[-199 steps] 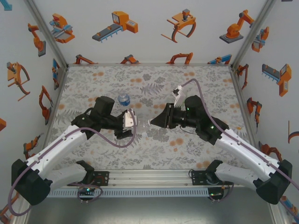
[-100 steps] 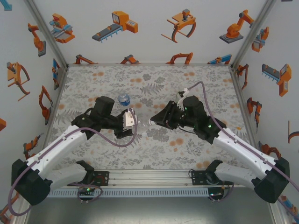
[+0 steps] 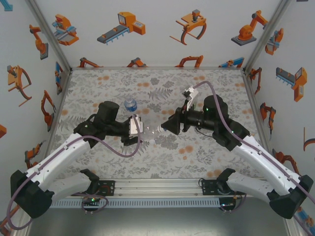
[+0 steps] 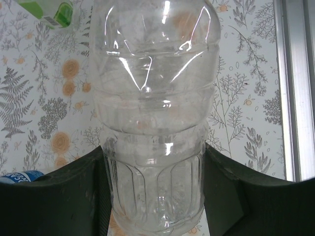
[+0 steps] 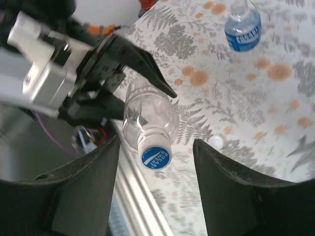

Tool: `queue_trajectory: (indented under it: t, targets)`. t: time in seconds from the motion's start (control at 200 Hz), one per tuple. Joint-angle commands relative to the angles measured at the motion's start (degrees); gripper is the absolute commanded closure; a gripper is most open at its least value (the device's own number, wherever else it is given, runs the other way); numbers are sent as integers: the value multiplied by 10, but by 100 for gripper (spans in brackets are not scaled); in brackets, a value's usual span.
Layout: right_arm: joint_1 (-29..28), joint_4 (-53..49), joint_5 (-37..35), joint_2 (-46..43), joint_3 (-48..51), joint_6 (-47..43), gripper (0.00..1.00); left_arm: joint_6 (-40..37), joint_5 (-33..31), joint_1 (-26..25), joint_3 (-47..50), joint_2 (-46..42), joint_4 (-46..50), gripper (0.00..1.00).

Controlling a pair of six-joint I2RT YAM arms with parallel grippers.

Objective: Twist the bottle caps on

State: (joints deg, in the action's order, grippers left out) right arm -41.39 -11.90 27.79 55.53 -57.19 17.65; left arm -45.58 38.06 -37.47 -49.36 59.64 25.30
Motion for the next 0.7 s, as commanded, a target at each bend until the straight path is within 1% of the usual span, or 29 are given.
queue_trajectory:
  t: [0.0,0.135,0.225,0.34,0.546,0.696]
  targets:
    - [2,24,91,-24,1,-194,43,-13,39,-1,7,-15,-8,100]
    - [1,63,125,-40,38,-283,43,-13,50,-1,5,-11,-7,100]
    - [1,90,167,-46,65,-337,43,-14,54,-1,3,-7,-5,100]
    - [1,116,179,-41,77,-337,44,-15,53,-1,2,-10,-2,100]
    - [1,119,167,-24,84,-336,56,-14,53,-1,-1,-7,2,100]
    - [1,132,166,-23,94,-329,62,-14,52,-1,0,-11,3,100]
